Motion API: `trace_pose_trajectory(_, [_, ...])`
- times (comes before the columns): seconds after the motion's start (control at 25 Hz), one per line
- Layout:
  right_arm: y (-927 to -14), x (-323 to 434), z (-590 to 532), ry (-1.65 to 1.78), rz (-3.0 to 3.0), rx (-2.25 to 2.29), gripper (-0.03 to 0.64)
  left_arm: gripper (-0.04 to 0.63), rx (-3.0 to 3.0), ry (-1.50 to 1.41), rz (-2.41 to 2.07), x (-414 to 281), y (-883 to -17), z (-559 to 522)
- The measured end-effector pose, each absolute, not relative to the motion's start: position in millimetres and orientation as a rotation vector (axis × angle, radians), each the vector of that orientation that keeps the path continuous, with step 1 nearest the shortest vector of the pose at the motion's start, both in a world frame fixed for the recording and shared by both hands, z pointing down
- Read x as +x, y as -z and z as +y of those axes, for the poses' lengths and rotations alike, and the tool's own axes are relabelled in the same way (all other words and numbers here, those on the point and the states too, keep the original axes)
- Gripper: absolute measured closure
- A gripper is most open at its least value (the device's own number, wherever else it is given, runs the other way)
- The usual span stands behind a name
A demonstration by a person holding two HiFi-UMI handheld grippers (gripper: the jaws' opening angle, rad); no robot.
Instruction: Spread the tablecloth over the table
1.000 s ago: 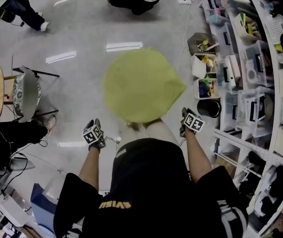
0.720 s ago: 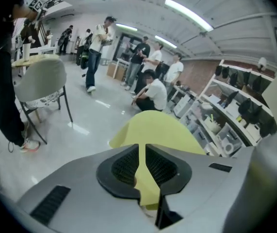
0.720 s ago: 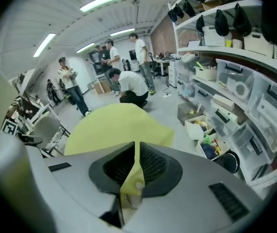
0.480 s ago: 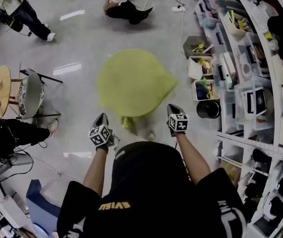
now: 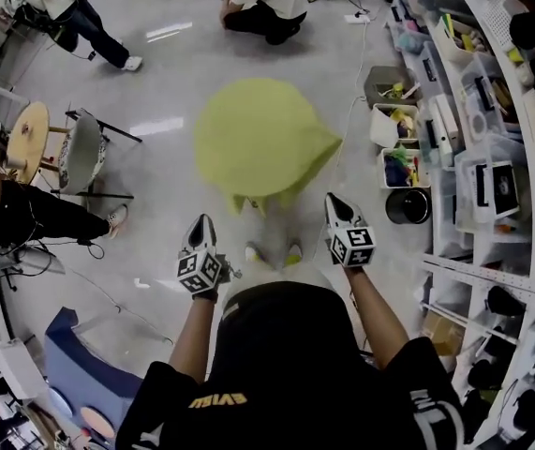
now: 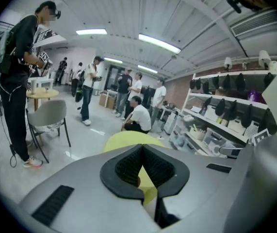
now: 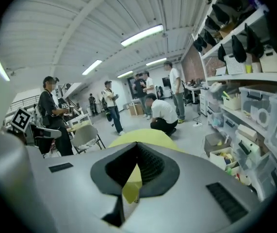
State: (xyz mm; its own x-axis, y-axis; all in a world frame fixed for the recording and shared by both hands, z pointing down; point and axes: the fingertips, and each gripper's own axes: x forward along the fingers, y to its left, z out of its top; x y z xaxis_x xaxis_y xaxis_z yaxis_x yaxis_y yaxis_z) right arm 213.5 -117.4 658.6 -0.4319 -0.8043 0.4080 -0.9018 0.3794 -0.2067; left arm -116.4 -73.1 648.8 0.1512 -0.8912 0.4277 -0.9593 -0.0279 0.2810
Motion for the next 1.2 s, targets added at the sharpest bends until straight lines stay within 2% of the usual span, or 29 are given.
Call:
trace_pose_trajectory(0.32, [-574,160,-42,-0.343,-2.537,1.527,0.617,0.577,2.19,-0.221,-1.843,-112,-563,-13])
trace_pose_trajectory(0.68, [-532,101,67,-0.301,-2.533,1.555,0.617,0.577,2.41,-0.197,-1.797,-135,-519,68])
trace_pose_trajectory(1.0, [-495,94,106,-0.168,-2.542,1.628,0.617,0.577,2.478,-0.07,-1.851,-157,-487,109])
trace_pose_trajectory(1.2, [-487,88,114,-0.139,-2.542,1.643,0.617,0.577,2.512,-0.162,-1.799,-151,-495,121])
